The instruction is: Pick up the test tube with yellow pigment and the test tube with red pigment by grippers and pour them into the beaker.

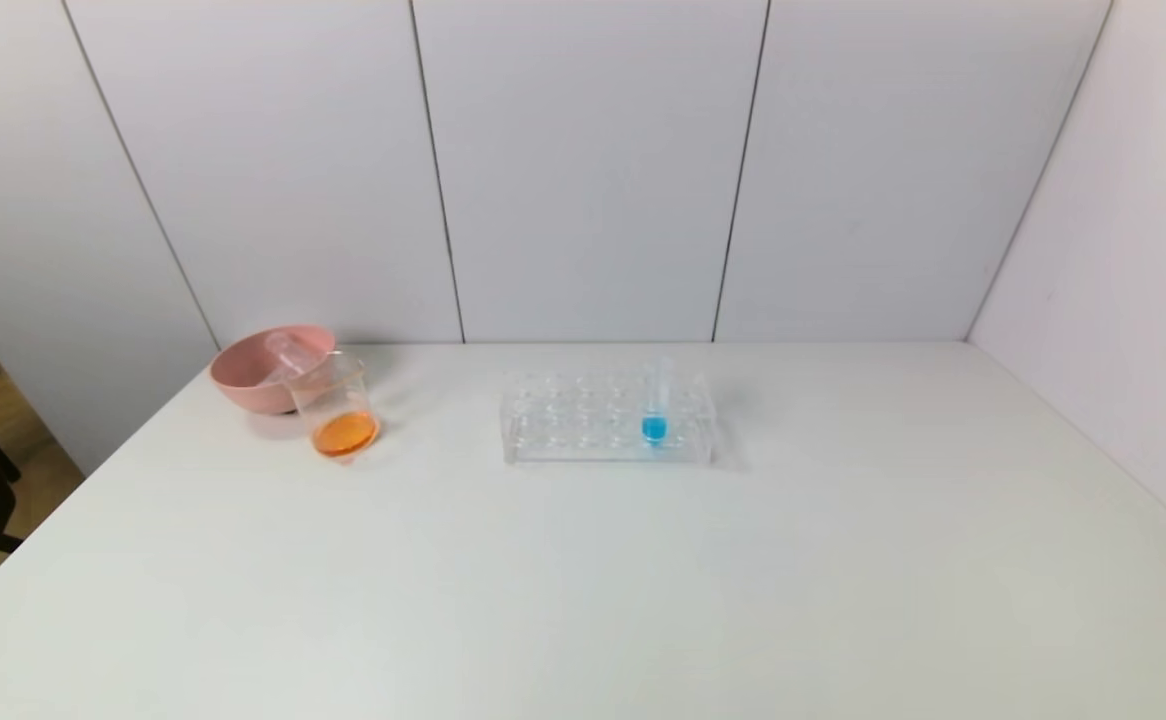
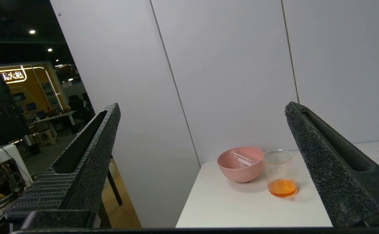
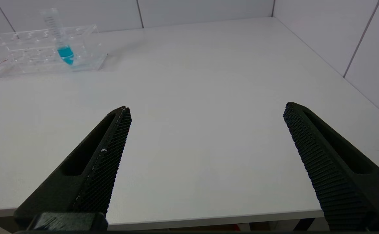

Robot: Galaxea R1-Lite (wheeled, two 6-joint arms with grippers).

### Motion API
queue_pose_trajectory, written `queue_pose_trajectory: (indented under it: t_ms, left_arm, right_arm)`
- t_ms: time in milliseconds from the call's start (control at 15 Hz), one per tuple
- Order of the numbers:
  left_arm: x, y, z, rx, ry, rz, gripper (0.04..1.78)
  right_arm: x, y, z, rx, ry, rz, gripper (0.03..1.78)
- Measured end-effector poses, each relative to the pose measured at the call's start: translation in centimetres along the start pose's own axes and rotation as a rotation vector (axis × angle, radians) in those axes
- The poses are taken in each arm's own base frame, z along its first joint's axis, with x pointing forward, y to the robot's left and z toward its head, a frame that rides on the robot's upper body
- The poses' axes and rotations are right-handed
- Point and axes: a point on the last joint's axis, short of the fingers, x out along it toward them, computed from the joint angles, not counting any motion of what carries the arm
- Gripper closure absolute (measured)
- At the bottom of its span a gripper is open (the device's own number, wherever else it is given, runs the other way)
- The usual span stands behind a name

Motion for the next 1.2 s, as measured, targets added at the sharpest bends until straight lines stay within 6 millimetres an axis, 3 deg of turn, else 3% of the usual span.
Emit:
queue_pose_trajectory:
  t_ms: [133,267,467,600,733,1200]
  left_arm:
    - [-2.0,-0.6,-2.2,-0.045,-0.024,-0.027,0.06]
    - [-2.7,-1.5,-4.8,-0.128,0.016,-0.064,0.06]
    - [-3.3,-3.6,-10.7,-0.180,0.235,-0.144,0.06]
    - [-4.1,-4.5,-13.4,-0.245,0.404,-0.191,0.06]
    - [-4.5,-4.9,-14.4,-0.300,0.489,-0.210,0.06]
    - [-4.6,-4.9,-14.6,-0.376,0.504,-0.172,0.06]
  right_arm:
    - [0.0,0.0,0.0,0.000,0.000,0.000,0.10]
    - [0.0,0.0,0.0,0.000,0.000,0.000,0.10]
    - [0.0,0.0,0.0,0.000,0.000,0.000,0.10]
    - [0.0,0.0,0.0,0.001,0.000,0.000,0.10]
    - [0.0,0.0,0.0,0.000,0.000,0.000,0.10]
    - [0.0,0.0,0.0,0.000,0.000,0.000,0.10]
